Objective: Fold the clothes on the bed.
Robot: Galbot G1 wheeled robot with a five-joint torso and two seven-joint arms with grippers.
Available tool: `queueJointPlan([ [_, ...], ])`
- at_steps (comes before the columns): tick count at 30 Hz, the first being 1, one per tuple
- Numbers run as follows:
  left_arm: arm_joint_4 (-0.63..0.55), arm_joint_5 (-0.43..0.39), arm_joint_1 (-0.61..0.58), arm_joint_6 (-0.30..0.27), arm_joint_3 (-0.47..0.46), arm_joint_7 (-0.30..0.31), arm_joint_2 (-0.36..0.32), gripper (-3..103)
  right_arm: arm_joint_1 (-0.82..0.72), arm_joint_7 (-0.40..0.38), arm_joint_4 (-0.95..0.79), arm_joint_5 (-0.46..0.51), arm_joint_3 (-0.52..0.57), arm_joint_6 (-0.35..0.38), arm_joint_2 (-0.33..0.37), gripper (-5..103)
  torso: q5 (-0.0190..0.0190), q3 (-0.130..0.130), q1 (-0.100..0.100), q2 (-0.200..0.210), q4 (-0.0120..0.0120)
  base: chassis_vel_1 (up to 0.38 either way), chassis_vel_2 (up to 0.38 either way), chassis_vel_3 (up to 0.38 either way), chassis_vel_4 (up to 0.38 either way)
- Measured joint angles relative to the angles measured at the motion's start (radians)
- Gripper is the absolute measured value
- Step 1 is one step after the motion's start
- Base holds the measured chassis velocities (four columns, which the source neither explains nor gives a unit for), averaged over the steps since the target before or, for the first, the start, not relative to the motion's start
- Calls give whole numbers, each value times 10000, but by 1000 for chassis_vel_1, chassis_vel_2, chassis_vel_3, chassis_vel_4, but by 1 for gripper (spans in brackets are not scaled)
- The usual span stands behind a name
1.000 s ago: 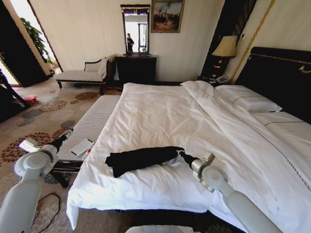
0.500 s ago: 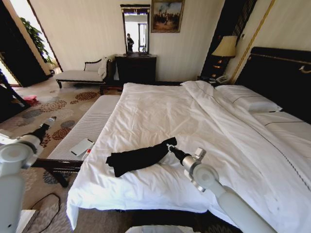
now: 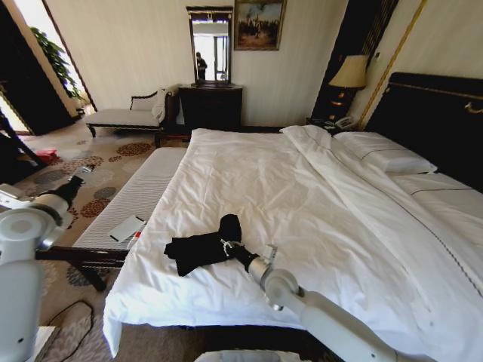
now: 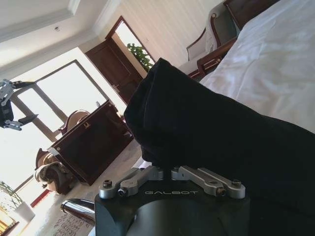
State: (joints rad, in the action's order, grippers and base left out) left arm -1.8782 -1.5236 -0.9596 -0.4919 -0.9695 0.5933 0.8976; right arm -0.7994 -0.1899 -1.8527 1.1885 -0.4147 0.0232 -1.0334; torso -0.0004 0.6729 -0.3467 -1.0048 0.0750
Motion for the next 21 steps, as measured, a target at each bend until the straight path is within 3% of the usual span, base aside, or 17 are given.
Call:
queueJointPlan([
  [9,140,-5,5,-91,72,-55,-146,100,874,258,1066,-697,-1321,-295,-1366,2,1,0,0,0,2,0,0,0,0],
  [21,-87,200,-321,-116,86,-60,123,100,1483,222,2180,-1163,-2436,-282,-2180,-1,1,0,0,0,3,0,0,0,0],
])
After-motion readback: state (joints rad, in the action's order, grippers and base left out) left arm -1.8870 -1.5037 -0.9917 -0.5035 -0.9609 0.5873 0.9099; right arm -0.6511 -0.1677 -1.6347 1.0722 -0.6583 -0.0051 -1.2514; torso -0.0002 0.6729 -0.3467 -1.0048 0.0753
